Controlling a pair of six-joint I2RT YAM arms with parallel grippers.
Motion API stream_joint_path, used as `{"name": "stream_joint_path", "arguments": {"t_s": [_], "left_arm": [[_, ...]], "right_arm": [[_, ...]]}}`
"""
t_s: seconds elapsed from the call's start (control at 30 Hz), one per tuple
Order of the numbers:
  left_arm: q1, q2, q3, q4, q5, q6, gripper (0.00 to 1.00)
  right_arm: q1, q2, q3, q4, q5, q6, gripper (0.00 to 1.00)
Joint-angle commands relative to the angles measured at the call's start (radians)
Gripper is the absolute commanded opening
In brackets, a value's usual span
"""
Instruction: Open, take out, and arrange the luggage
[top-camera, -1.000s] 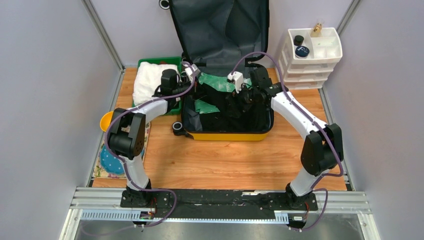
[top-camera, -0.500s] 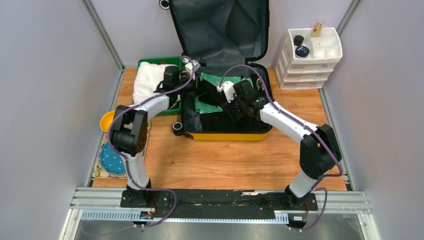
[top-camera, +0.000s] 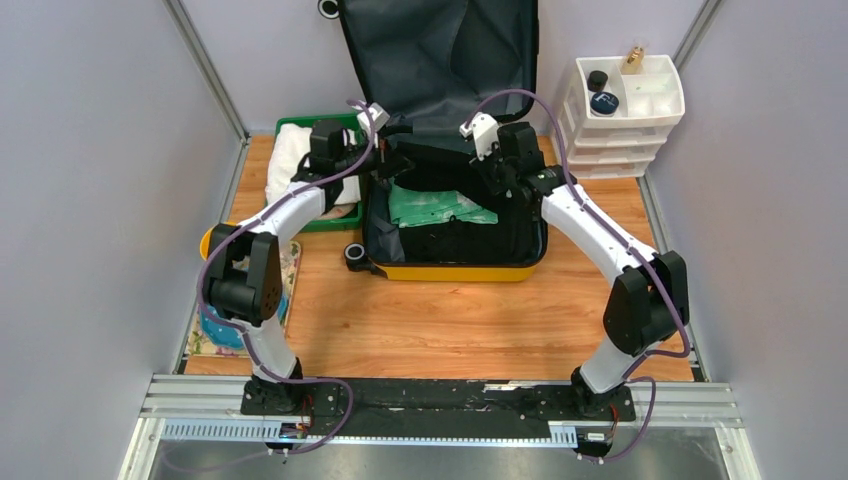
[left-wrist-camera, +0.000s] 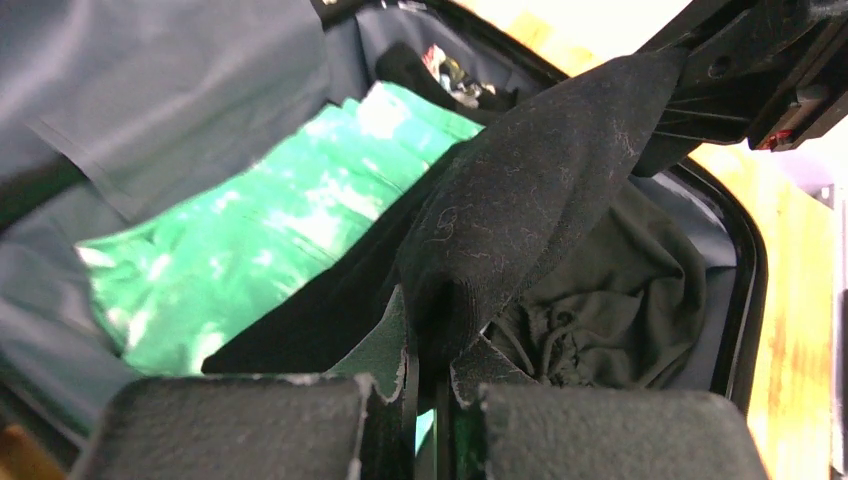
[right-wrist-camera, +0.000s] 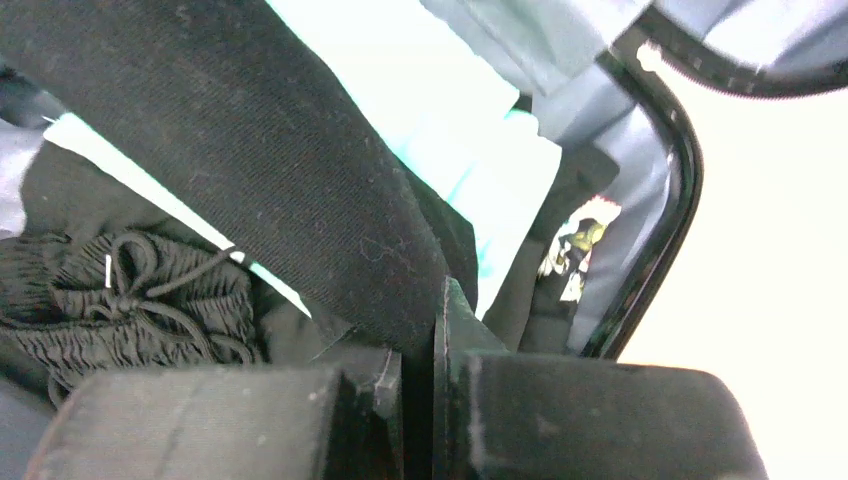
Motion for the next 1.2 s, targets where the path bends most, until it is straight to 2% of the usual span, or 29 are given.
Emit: {"name": "stream_joint_path", "arguments": {"t_s": [0.0,0.1,0.27,0.5,0.7,0.8,0.93,1.17], "left_arm": [[0.055,-0.114,0.07,0.005,0.009,0.078,0.0],[0.084,-0.157,0.068,-0.018,0.0,0.098,0.0],[0.144,-0.237,0.051,-0.09,0.016,0.09,0.0],[0.236,-0.448,-0.057,-0.2,-0.036,0.173,0.0],[0.317,-0.607,-0.162,-0.306,-0.167,0.188,0.0],[0.359,-0.668,-0.217,-0.346,-0.3,0.185,0.0],[0.431,-0.688,-0.251,-0.39,-0.456,0.159,0.0],[0.56,-0.581,-0.225,-0.39,-0.488,0.054,0.0]], "right_arm": [[-0.019,-0.051,0.083,0.114,-0.1,-0.09,0.0],[-0.016,-0.03,0.12,0.151,-0.201,-0.105,0.0],[0.004,0.035,0.258,0.154,-0.274,-0.093,0.0],[0.068,0.082,0.358,0.124,-0.418,-0.108,0.0],[0.152,0.147,0.444,0.15,-0.473,-0.101,0.0],[0.195,0.212,0.494,0.18,-0.479,-0.081,0.0],[0.238,0.301,0.556,0.234,-0.469,-0.047,0.0],[0.275,0.494,0.645,0.4,-0.44,0.063,0.0]]}}
